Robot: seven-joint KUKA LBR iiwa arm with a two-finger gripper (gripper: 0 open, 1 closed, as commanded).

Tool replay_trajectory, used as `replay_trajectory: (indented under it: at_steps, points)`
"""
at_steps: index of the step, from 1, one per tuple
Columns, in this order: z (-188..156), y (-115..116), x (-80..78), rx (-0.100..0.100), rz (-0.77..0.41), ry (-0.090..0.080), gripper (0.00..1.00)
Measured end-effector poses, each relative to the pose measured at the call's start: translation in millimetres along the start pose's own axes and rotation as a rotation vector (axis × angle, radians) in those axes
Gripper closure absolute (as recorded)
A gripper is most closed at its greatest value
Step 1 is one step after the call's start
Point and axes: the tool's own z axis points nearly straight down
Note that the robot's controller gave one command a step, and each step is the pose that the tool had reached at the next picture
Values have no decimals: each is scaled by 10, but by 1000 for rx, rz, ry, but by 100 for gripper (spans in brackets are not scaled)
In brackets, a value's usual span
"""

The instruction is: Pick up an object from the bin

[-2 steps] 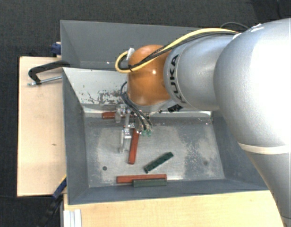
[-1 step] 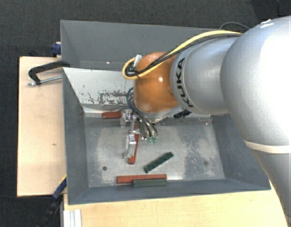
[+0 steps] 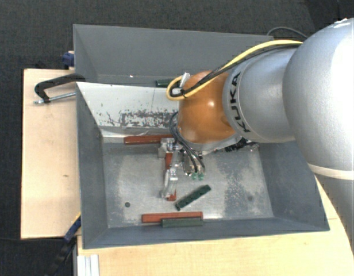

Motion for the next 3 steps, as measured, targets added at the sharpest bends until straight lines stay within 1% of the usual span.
replay_trajectory:
  at_steps: [1, 2, 3]
  points:
    - [-279, -271, -127, 1, -65, 0, 0]
    - [-376, -502, -27, 0, 17, -11, 0]
    - [-54, -922, 403, 0, 142, -2, 0]
